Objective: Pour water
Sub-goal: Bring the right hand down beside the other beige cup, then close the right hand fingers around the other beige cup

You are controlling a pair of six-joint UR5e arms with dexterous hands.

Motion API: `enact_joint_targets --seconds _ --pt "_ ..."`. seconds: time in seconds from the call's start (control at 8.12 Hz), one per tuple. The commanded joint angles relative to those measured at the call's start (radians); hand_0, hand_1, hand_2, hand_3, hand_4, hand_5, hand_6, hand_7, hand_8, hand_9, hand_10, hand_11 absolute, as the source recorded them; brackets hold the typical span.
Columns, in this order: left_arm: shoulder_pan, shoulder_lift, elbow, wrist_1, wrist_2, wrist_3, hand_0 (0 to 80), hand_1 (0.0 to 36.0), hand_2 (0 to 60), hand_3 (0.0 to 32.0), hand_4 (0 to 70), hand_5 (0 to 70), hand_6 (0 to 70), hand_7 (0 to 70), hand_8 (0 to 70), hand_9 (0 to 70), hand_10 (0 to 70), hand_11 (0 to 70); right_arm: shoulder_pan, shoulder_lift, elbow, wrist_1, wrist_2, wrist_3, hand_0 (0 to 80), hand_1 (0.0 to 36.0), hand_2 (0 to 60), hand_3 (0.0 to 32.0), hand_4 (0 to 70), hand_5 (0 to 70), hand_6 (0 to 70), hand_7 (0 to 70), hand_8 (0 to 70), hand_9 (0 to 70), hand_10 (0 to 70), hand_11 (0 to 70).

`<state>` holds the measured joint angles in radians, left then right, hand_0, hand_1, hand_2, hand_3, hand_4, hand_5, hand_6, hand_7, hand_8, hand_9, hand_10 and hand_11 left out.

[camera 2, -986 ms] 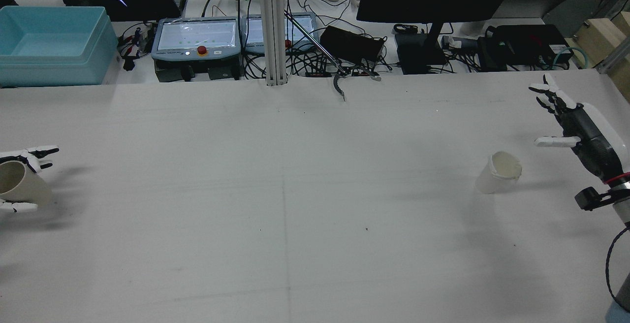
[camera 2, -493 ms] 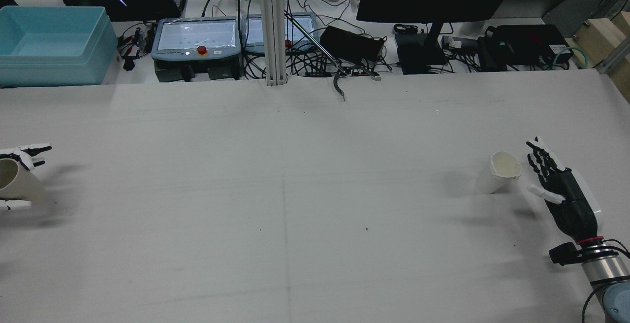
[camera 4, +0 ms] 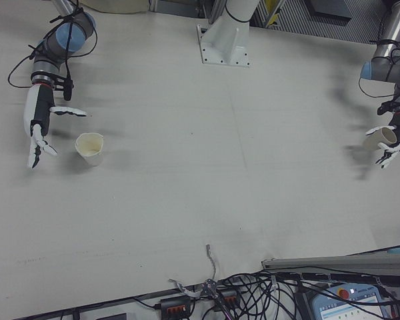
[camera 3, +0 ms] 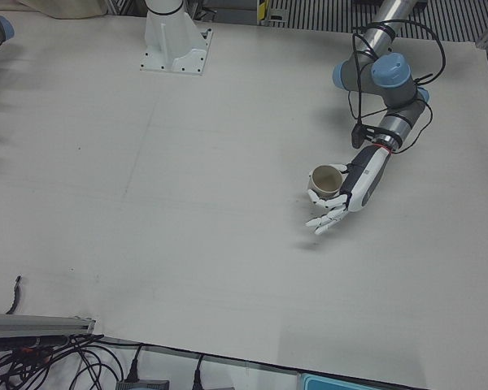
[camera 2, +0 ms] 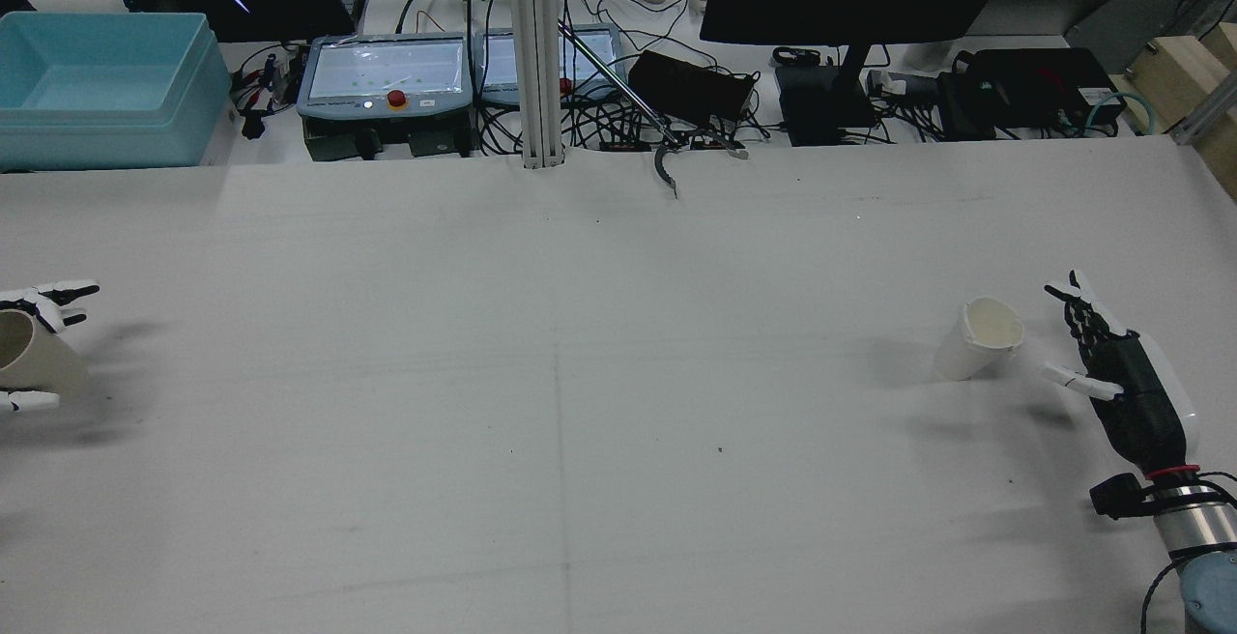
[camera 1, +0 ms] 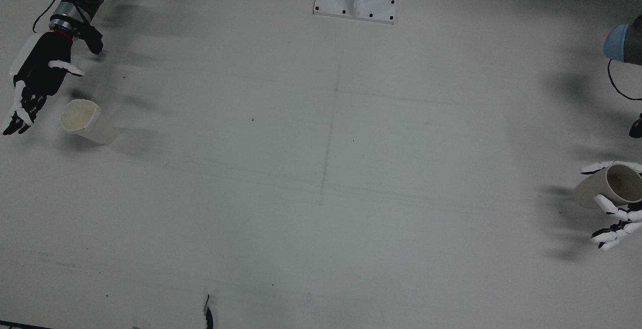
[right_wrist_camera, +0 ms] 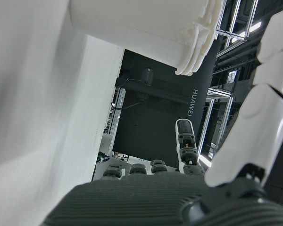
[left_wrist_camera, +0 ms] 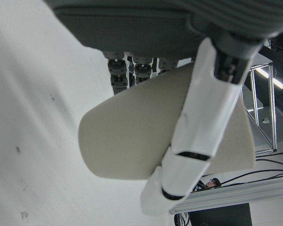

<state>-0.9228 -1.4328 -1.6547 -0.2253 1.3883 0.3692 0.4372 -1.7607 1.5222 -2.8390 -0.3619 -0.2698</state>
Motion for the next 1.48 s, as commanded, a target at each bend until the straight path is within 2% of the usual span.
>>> enact_joint_targets --seconds 0.0,0.25,0.74,1.36 --pt "-0.01 0.003 -0.003 0.001 -0.002 -0.01 80.0 36.0 60.0 0.0 70.0 70.0 22.6 14.9 13.3 8.5 11.2 19.3 0.104 0.087 -0.011 -0.127 -0.121 -0.012 46.9 12.7 12.1 0.0 9.8 24.5 2.2 8.7 0.2 0.3 0.1 1.4" --pt "-0.011 0.008 -0.005 0.001 -0.002 -0.015 80.0 36.0 60.0 0.0 70.0 70.0 22.5 14.7 13.3 8.5 11.4 19.6 0.098 0.145 -0.045 -0.132 -0.123 -0.019 45.9 11.1 11.9 0.0 8.1 23.9 1.9 7.5 0.4 0.1 1.7 3.5" --pt "-0.027 0.012 -0.013 -0.003 -0.002 -0.019 80.0 36.0 60.0 0.0 70.0 70.0 22.6 14.6 13.2 8.4 11.5 19.7 0.066 0.155 -0.045 -0.132 -0.124 -0.019 46.3 11.9 11.8 0.0 8.0 24.1 1.6 7.3 0.2 0.0 1.6 3.5" --pt "-0.028 0.012 -0.011 -0.009 -0.002 -0.026 80.0 36.0 60.0 0.0 70.0 70.0 22.4 14.1 13.1 8.2 11.4 19.6 0.017 0.188 -0.037 -0.132 -0.117 -0.011 47.0 12.7 12.5 0.0 11.1 26.5 3.2 8.4 0.4 0.2 2.4 4.7"
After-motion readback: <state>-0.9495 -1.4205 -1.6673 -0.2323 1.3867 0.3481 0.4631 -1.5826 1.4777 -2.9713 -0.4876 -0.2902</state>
